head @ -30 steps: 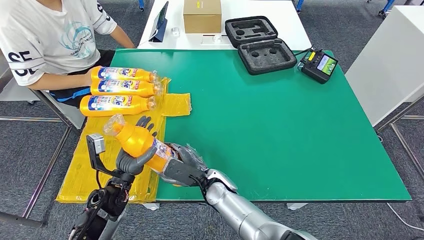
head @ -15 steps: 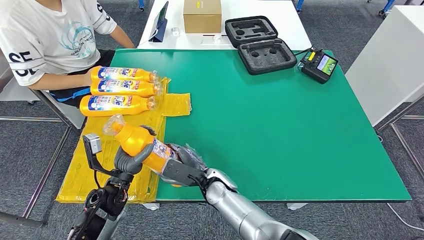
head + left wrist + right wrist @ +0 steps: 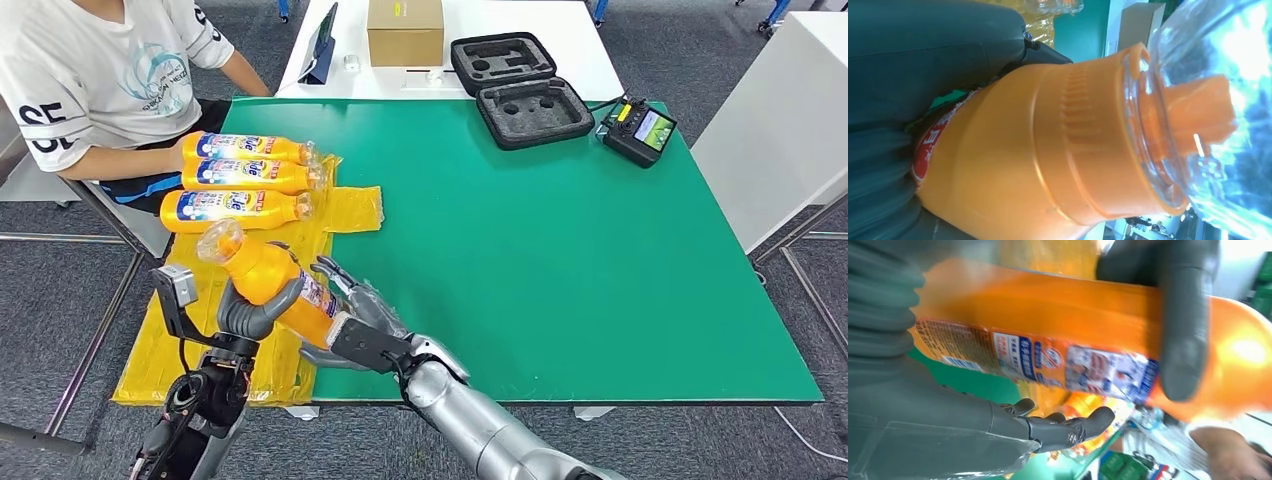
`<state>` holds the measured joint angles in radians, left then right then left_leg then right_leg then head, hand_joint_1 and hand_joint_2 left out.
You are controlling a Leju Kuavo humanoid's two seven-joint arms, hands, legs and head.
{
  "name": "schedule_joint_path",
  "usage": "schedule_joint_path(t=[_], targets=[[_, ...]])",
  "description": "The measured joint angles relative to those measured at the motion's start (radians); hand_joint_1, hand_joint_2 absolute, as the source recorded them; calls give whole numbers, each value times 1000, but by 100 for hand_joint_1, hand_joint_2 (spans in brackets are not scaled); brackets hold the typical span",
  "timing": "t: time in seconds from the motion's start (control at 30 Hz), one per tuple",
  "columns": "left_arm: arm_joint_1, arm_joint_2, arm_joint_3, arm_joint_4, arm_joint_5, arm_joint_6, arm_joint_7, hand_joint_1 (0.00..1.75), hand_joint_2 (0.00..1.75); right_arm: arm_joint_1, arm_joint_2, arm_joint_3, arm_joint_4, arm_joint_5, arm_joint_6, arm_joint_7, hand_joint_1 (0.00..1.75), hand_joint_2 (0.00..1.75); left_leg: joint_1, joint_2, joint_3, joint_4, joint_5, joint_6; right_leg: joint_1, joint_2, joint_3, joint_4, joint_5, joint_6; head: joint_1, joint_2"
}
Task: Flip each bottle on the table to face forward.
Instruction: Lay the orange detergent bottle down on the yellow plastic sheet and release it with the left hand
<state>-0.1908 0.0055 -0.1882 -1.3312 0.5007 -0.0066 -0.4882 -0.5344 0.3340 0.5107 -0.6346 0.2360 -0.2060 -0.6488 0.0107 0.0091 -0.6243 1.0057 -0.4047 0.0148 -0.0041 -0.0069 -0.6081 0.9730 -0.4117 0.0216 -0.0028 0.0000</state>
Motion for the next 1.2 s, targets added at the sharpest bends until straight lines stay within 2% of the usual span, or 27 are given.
schedule_joint_path(t=[0.1, 0.17, 0.27, 0.33, 0.4, 0.5, 0.63, 0.73, 0.83, 0.9, 1.0, 1.13, 1.2], targets=[[2, 3, 3, -6, -37, 33, -26, 175, 175, 25, -9, -12, -72, -46, 6, -30, 0, 0, 0, 0, 0, 0, 0, 0, 0, 0, 0, 0, 0, 0, 0, 0], [8, 5, 12, -12, -78, 78, -54, 175, 175, 63, -19, -25, -178, -115, -13, -43, 0, 0, 0, 0, 0, 0, 0, 0, 0, 0, 0, 0, 0, 0, 0, 0], [25, 8, 37, -31, -151, 170, -100, 175, 175, 121, -24, -50, -364, -216, -98, -50, 0, 0, 0, 0, 0, 0, 0, 0, 0, 0, 0, 0, 0, 0, 0, 0], [34, 10, 53, -46, -207, 229, -128, 175, 175, 146, -24, -66, -460, -237, -160, -51, 0, 0, 0, 0, -1, 0, 0, 0, 0, 0, -1, 0, 0, 0, 0, 0], [40, 15, 65, -59, -332, 325, -160, 175, 175, 167, -24, -74, -538, -231, -229, -51, 0, 0, 0, 0, -1, 0, 0, 0, 0, 0, -1, 0, 0, 0, 0, 0], [39, 28, 71, -65, -643, 516, -195, 175, 175, 191, -31, -75, -624, -216, -299, -51, 0, 0, 0, 0, -1, 0, 0, 0, 0, 0, -1, 0, 0, 0, 0, 0], [25, 46, 71, -62, -841, 624, -196, 175, 175, 208, -42, -65, -679, -200, -316, -51, 0, 175, 0, 0, -1, 0, 0, 0, 0, 0, -1, 0, 0, 0, 0, 0], [3, 50, 84, -52, -1127, 689, -163, 175, 175, 208, -51, -42, -698, -186, -320, -51, 0, 175, 0, 0, -1, 0, 0, 0, 0, 0, -1, 0, 0, 0, 0, 0], [-21, 54, 97, -31, -1457, 688, -54, 175, 175, 207, -56, -17, -701, -180, -316, -51, 0, 175, 0, 0, 0, 0, 0, 0, 0, 0, -1, 0, 0, 0, 0, 0], [-34, 60, 94, -13, -1591, 664, 24, 175, 175, 207, -59, -8, -701, -184, -305, -51, 0, 175, 0, 0, 0, 0, 0, 0, 0, 0, -1, 0, 0, 0, 0, 0], [-55, 73, 74, 20, -1718, 599, 95, 175, 175, 206, -61, -4, -701, -194, -277, -51, 0, 175, 0, 0, -1, 0, 0, 0, 0, 0, -1, 0, 0, 0, 0, 0], [-74, 87, 34, 63, -1775, 534, 126, 175, 175, 204, -62, -3, -700, -198, -251, -51, 0, 175, 0, 0, -1, 0, 0, 0, 0, 0, -1, 0, 0, 0, 0, 0], [-86, 93, 11, 92, -1783, 469, 134, 175, 175, 203, -63, -2, -699, -197, -239, -51, 0, 175, 0, 0, -1, 0, 0, 0, 0, 0, -1, 0, 0, 0, 0, 0]])
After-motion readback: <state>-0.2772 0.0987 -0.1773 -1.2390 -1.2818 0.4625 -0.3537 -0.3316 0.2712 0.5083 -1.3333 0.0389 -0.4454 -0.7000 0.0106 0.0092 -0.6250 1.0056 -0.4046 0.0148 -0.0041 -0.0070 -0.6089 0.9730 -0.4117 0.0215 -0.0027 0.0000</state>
